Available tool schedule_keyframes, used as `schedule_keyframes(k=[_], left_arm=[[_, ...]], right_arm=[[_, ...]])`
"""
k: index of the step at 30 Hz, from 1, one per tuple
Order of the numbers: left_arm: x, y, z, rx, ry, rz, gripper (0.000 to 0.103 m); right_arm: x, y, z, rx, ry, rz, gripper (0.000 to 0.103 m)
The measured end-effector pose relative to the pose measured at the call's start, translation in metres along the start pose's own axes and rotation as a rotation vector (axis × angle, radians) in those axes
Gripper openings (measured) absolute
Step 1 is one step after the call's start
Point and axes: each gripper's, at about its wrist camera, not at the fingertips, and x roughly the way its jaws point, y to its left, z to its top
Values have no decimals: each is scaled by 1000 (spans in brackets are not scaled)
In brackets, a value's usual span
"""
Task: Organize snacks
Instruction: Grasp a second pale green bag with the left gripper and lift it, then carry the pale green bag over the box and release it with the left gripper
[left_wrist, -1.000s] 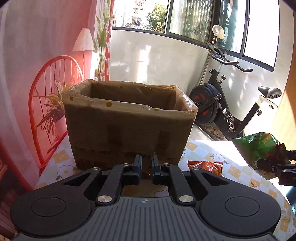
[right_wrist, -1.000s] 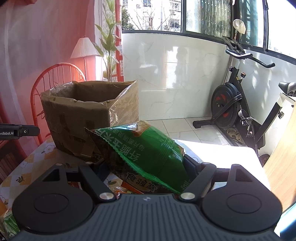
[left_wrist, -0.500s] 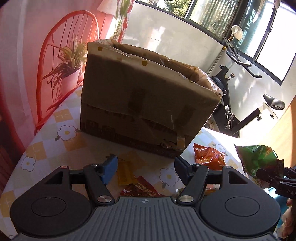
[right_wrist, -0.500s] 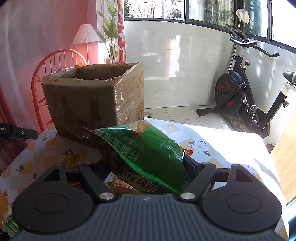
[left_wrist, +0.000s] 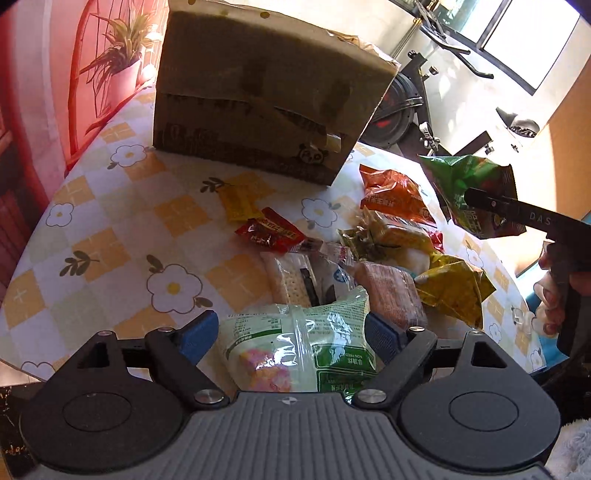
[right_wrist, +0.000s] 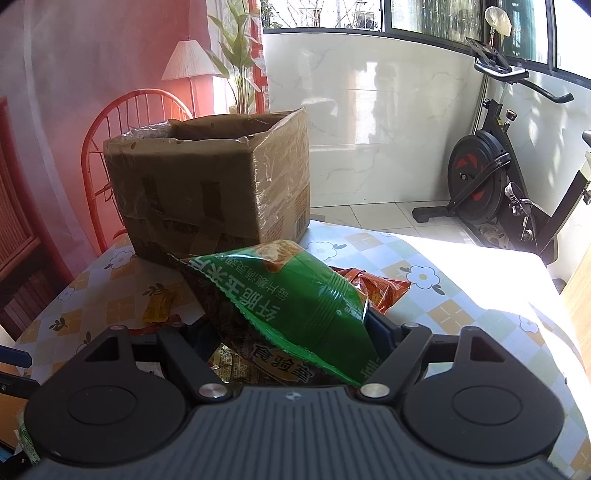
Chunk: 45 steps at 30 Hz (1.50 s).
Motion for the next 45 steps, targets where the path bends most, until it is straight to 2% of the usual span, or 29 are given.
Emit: schedule_keyframes(k=[5, 10, 12, 15, 19, 22, 23, 25, 28, 33, 36, 40, 45], left_arm=[[24, -11, -13, 31, 81, 59, 90], [55, -11, -19, 18, 156, 74, 103], [66, -11, -22, 21, 187, 103, 103], [72, -10, -22, 25, 191, 108, 103], [79, 2, -23, -52, 201, 76, 103], [77, 3, -26, -57, 194, 78, 102], [75, -1, -27, -41, 181, 83, 99], [63, -11, -25, 8, 132, 99, 81], [46, -19, -19, 52, 77, 123, 74], [22, -15, -6, 13, -21, 127, 73], [0, -14, 12, 1, -107, 154, 74], [-29, -16, 46, 22, -231, 216, 74], [-58, -26, 106, 69, -373, 268, 74]], right_arm=[[0, -1, -2, 8, 2, 9, 80], [-1, -4, -3, 16, 4, 11, 80], [-1, -5, -3, 19, 5, 9, 80], [-1, -4, -2, 21, 4, 8, 80], [0, -3, -3, 25, 2, 11, 80], [0, -3, -3, 24, 1, 12, 80], [0, -3, -3, 24, 0, 13, 80], [-1, -3, -3, 20, -2, 13, 80], [-1, -2, -3, 18, -3, 12, 80], [-4, -3, -5, 18, -10, 14, 80], [-6, -4, -2, 15, -21, 11, 80], [-14, -6, 10, 21, -53, 14, 80], [-29, -11, 50, 27, -139, 27, 80]])
